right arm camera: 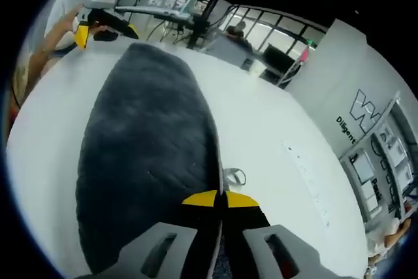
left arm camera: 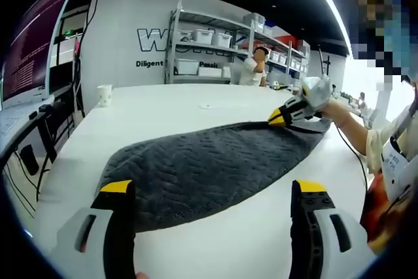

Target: Open the folded towel by lifting each exposed corner and separating the folded layers until the towel lies flat within the target outline without major curled edges

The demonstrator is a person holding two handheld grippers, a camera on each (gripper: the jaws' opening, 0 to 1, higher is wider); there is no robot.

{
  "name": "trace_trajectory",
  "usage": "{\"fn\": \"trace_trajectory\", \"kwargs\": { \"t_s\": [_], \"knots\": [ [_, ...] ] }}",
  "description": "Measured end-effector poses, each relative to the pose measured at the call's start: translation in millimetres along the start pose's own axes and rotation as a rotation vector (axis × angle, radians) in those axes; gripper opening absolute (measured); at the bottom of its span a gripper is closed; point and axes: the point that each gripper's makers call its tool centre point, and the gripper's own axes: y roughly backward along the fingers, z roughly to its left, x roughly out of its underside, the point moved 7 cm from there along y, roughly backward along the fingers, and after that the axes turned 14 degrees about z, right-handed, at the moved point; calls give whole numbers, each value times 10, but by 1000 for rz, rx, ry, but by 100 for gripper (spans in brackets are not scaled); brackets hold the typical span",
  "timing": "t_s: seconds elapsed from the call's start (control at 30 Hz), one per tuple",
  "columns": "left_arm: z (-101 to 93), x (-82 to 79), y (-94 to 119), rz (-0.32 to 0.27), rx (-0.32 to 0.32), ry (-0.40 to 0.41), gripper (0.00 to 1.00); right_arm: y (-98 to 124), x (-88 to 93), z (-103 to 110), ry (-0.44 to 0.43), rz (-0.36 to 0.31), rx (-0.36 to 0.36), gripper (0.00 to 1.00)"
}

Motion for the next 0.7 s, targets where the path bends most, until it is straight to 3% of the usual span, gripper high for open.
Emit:
{"fn": "trace_trajectory", "kwargs": {
  "t_s": [0.27, 0.7],
  "knots": [
    [-61, -28, 43, -18, 12, -11, 97, 144, -17, 72, -4, -35, -29, 0],
    [-170, -35, 106, -20, 12, -33, 97, 471, -14, 462, 81, -61, -96, 0]
  ]
}}
